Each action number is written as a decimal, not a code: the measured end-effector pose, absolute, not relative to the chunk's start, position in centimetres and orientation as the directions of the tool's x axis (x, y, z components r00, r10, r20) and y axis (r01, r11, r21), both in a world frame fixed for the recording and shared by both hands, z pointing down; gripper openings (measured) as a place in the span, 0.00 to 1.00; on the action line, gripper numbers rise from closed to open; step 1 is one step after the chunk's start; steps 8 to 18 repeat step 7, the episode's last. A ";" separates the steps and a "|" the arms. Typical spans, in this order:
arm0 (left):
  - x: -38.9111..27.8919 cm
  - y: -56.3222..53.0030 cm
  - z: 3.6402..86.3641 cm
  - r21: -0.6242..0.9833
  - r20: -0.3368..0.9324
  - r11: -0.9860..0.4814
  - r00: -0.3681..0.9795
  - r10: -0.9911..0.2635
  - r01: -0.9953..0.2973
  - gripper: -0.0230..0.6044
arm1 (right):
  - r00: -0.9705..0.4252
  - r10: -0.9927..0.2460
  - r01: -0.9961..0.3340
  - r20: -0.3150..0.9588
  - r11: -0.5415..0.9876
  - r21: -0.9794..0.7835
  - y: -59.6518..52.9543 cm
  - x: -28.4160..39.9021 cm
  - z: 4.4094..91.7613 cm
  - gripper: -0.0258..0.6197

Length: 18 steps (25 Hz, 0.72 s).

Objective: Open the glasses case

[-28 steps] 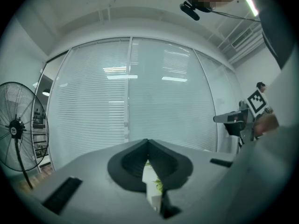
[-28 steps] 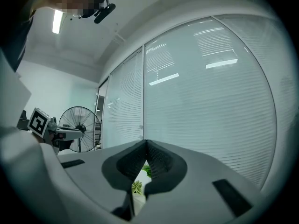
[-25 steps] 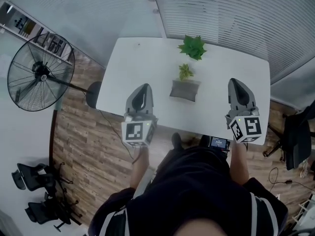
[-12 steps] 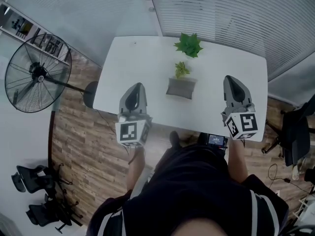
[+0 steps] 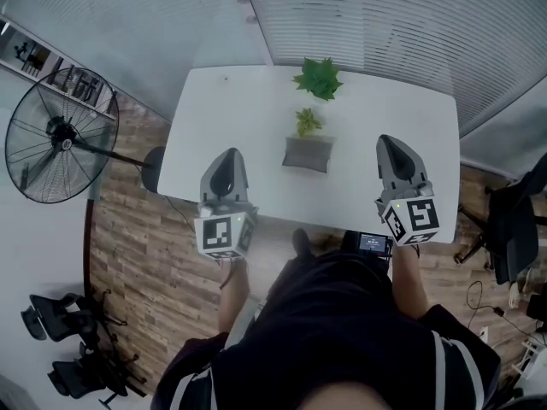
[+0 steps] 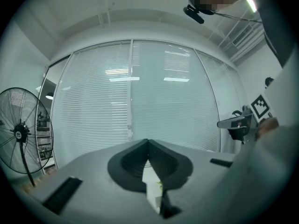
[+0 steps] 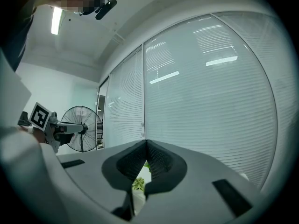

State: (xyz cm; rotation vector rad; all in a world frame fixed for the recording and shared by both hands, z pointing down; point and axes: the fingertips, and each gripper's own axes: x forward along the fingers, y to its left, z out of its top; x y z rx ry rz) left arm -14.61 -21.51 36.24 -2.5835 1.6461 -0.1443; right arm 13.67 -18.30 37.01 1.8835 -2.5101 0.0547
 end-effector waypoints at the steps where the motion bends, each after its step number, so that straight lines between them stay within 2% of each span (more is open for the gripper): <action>1: -14.4 -21.5 36.4 -0.114 0.045 -0.425 0.423 -0.905 -0.898 0.04 | -0.282 -0.959 -0.959 0.023 0.281 -0.030 -18.3 13.7 37.1 0.06; 7: -11.5 -21.9 37.1 -0.111 0.046 -0.488 0.486 -0.873 -0.866 0.04 | -0.236 -0.972 -0.971 0.003 0.236 -0.041 -17.9 14.9 36.8 0.06; 18: -11.5 -21.9 37.1 -0.111 0.046 -0.488 0.486 -0.873 -0.866 0.04 | -0.236 -0.972 -0.971 0.003 0.236 -0.041 -17.9 14.9 36.8 0.06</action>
